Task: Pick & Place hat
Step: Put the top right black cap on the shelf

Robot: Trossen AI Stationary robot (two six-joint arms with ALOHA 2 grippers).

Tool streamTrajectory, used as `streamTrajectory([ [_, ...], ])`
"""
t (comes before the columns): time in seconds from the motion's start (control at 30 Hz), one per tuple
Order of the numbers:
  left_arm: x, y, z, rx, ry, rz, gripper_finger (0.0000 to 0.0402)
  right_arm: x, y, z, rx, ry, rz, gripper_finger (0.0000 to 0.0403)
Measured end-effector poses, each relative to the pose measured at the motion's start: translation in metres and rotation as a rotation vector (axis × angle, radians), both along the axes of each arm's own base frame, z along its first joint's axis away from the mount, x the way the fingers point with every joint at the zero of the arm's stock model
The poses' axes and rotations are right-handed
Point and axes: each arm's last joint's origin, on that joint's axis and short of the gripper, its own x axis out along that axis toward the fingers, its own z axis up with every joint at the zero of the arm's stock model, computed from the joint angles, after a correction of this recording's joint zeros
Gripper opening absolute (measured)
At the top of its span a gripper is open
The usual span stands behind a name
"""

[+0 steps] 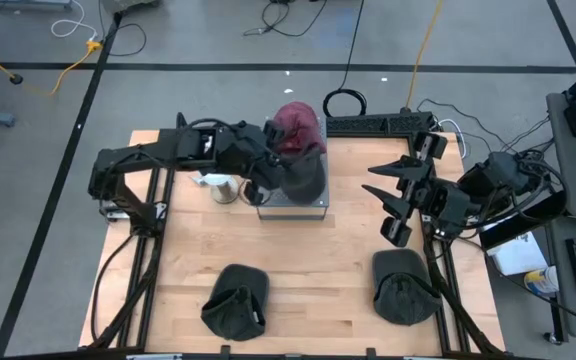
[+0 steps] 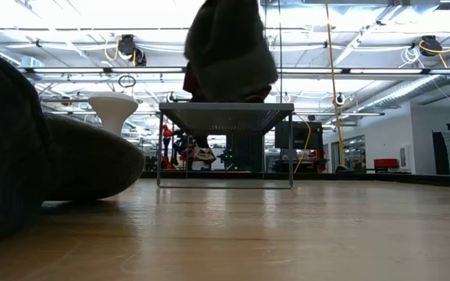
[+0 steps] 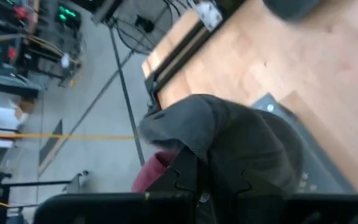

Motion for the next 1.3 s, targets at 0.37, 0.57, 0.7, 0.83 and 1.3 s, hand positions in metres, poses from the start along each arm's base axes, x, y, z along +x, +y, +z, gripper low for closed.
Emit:
streamTrajectory([
  [0.37, -0.003, -0.013, -0.005, -0.017, 0.051, 0.045, 0.0014, 0.001, 0.001, -0.001, 0.016, 0.003, 0.009, 0.0110],
  [0.57, 0.010, 0.007, -0.014, 0.015, 0.056, 0.111, 0.0014, 0.001, 0.001, -0.001, 0.023, 0.003, 0.012, 0.0110],
  [0.7, 0.023, 0.022, -0.030, 0.011, 0.115, 0.157, 0.0014, 0.002, 0.001, -0.001, 0.023, 0.005, 0.013, 0.0109],
  [0.83, 0.033, 0.031, -0.042, 0.007, 0.136, 0.182, 0.0014, 0.002, 0.001, -0.001, 0.020, 0.007, 0.012, 0.0109],
  [1.3, 0.055, 0.040, -0.054, 0.228, 0.136, 0.267, 0.0014, 0.002, 0.001, -0.002, -0.031, 0.015, -0.011, 0.0109],
])
